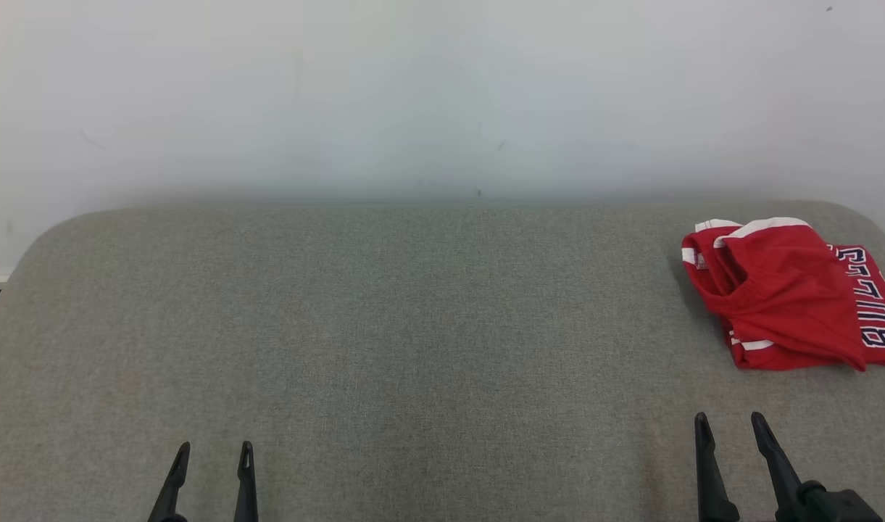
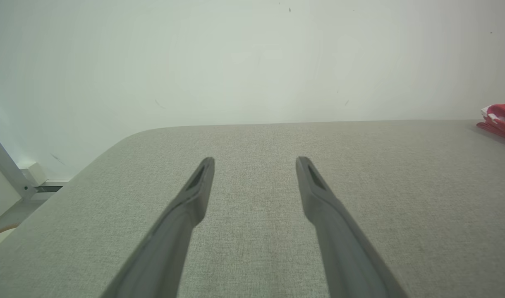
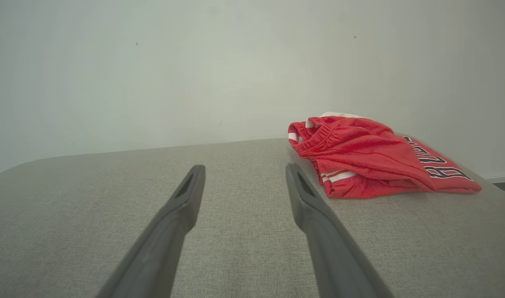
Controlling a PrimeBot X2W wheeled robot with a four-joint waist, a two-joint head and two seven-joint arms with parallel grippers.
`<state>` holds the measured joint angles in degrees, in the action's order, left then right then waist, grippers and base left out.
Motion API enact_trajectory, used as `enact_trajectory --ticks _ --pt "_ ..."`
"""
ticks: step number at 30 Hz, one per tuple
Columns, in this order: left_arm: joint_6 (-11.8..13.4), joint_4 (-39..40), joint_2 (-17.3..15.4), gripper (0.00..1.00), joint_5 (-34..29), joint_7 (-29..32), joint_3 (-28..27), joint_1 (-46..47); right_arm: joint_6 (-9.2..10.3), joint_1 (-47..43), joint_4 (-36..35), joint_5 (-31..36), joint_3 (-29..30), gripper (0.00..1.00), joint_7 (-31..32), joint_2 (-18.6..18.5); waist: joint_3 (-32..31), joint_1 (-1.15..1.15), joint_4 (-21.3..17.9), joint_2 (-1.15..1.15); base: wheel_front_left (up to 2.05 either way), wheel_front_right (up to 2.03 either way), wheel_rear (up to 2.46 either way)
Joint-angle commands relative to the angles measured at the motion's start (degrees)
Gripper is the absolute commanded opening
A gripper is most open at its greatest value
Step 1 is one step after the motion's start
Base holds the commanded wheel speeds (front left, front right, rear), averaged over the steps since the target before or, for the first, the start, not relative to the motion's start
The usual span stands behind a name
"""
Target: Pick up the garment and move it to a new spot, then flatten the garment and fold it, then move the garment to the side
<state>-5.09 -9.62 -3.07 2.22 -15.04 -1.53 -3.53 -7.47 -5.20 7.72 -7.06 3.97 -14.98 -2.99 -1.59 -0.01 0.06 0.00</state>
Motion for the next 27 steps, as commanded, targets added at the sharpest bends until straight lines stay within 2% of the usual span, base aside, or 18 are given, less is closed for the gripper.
enact_trajectory --ticks 1,27 --pt "0.0 -0.2 0.1 1.00 0.4 -0.2 0.1 -1.2 -0.03 -1.0 0.2 -0.6 0.0 1.00 -0.2 0.1 -0.1 0.01 0.0 0.00 0.00 0.00 0.00" --pt "-0.9 -0.5 0.2 1.00 0.5 -0.2 -0.9 -1.6 -0.03 0.2 1.3 -1.8 -0.6 1.00 -0.2 0.2 0.4 0.01 -0.3 0.00 0.00 0.00 0.00"
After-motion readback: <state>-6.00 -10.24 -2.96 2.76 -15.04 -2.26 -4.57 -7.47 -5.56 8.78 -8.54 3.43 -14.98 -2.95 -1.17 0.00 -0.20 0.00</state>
